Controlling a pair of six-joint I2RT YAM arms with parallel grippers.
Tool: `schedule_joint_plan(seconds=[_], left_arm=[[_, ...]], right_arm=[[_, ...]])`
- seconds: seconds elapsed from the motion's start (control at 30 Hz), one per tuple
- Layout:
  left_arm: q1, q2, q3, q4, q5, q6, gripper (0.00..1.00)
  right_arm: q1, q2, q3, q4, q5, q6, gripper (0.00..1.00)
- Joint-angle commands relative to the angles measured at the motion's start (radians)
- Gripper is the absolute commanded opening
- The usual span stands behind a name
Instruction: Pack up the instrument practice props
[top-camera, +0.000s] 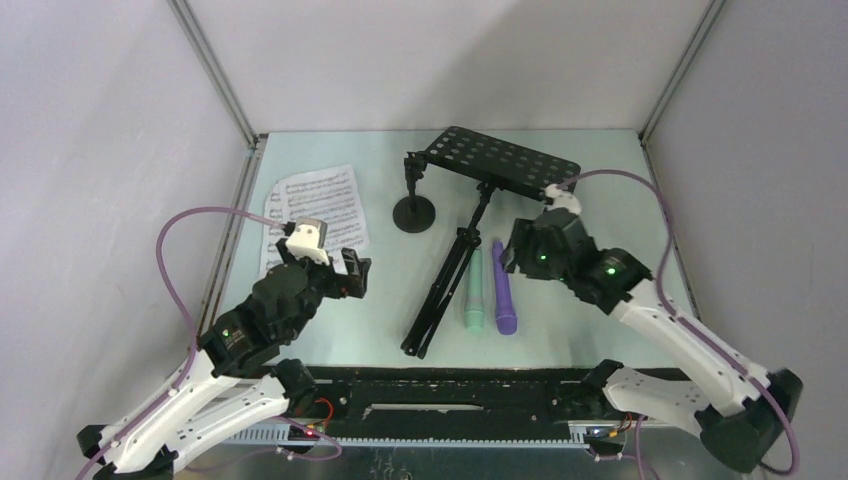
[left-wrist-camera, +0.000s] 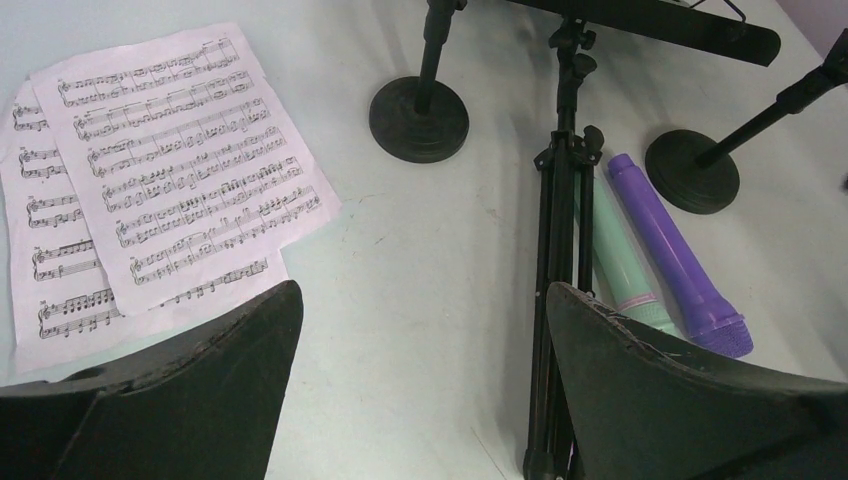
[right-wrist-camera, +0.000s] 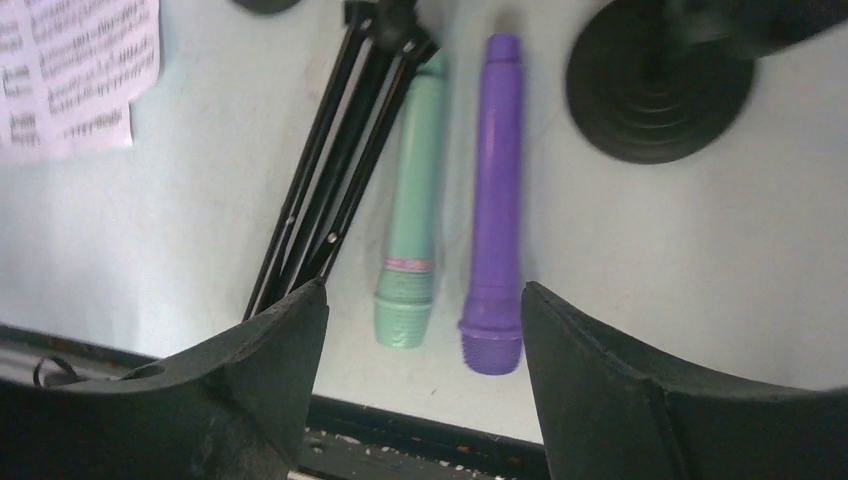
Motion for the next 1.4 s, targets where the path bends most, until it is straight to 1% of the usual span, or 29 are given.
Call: schedule_joint_plan(seconds=[0.0,0.17,0.23,0.33,0.4,0.47,0.57,0.67,0.9,1.03,1.2,1.37], left_arm=[[0.015,-0.005,-0.022,0.016,0.006,-0.007,1.00],[0.026,0.001,-0.023,0.015,0.010,-0.009,1.00],[0.030,0.004,-0.023,0.015,0.017,-0.011,1.00],[0.038,0.011,-0.022,0.014,0.024,-0.010,1.00],[0.042,0.013,-0.023,0.014,0.027,-0.011,1.00],[0.045,0.011,-0.021,0.014,0.027,-0.011,1.00],[0.050,0.010,-0.023,0.014,0.028,-0.009,1.00],[0.057,0.014,-0.022,0.016,0.037,-0.008,1.00],[0.076,0.018,-0.020,0.018,0.056,-0.007,1.00],[0.084,0.018,-0.021,0.021,0.069,-0.008,1.00],[0.098,0.022,-0.023,0.025,0.090,-0.008,1.00],[0.104,0.022,-0.023,0.028,0.101,-0.009,1.00]], right_arm=[[-0.108,-0.104,0.010,-0.083,-0.018,-0.081,0.79],[-0.225,-0.159,0.010,-0.101,-0.034,-0.157,0.82],[-0.285,-0.163,0.012,-0.071,-0.088,-0.205,0.85],[-0.373,-0.154,0.012,-0.008,-0.183,-0.271,0.96],[-0.422,-0.131,0.013,0.035,-0.248,-0.308,0.99],[-0.457,-0.097,0.012,0.073,-0.293,-0.350,1.00],[-0.493,-0.024,0.028,0.118,-0.332,-0.422,1.00],[-0.507,0.029,0.053,0.163,-0.425,-0.526,0.98],[-0.508,0.097,0.100,0.204,-0.397,-0.725,0.93],[-0.516,0.142,0.146,0.161,-0.402,-0.807,0.86],[-0.533,0.214,0.207,0.101,-0.449,-0.878,0.81],[-0.538,0.277,0.252,0.072,-0.437,-0.898,0.80]])
